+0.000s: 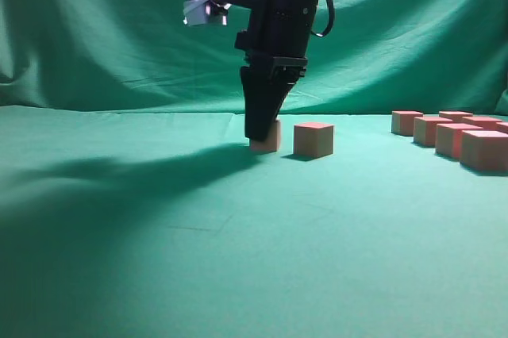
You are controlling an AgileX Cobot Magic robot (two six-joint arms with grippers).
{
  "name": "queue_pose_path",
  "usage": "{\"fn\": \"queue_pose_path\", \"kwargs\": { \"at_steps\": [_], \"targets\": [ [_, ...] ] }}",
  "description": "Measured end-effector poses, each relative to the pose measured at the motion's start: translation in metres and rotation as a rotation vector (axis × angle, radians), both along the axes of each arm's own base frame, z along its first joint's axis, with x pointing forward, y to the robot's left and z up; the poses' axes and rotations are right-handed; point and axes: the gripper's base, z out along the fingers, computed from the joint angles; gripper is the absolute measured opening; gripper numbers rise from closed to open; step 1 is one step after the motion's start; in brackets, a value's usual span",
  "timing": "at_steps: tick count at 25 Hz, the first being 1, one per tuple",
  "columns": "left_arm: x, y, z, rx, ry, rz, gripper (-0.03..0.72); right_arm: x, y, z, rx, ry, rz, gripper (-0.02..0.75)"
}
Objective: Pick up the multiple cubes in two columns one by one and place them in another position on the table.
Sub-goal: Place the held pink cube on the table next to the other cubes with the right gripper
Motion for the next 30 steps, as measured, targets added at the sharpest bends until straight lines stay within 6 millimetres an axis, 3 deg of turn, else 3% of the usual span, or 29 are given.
{"fn": "queue_pose_path", "kwargs": {
  "at_steps": [2, 11, 15, 16, 22, 27, 29, 30],
  "targets": [
    [0.0, 0.0, 0.0, 0.0, 0.0, 0.0, 0.0, 0.0, -0.001, 0.0, -0.01, 0.0, 0.003, 0.274],
    [0.0, 0.0, 0.0, 0.0, 0.0, 0.0, 0.0, 0.002, 0.0, -0.001, 0.011, -0.002, -0.082, 0.63],
    [0.0, 0.0, 0.0, 0.0, 0.0, 0.0, 0.0, 0.003, 0.001, 0.01, 0.038, -0.016, -0.108, 0.619],
    [0.0, 0.0, 0.0, 0.0, 0.0, 0.0, 0.0, 0.003, 0.002, 0.017, 0.046, -0.02, -0.12, 0.66],
    [0.0, 0.0, 0.0, 0.0, 0.0, 0.0, 0.0, -0.004, -0.002, 0.076, 0.11, -0.045, -0.214, 0.645],
    [0.0, 0.0, 0.0, 0.0, 0.0, 0.0, 0.0, -0.028, -0.018, 0.143, 0.168, -0.09, -0.33, 0.645],
    [0.0, 0.0, 0.0, 0.0, 0.0, 0.0, 0.0, -0.037, -0.028, 0.169, 0.186, -0.136, -0.408, 0.579],
    [0.0, 0.0, 0.0, 0.0, 0.0, 0.0, 0.0, -0.043, -0.034, 0.182, 0.202, -0.157, -0.47, 0.588]
  ]
}}
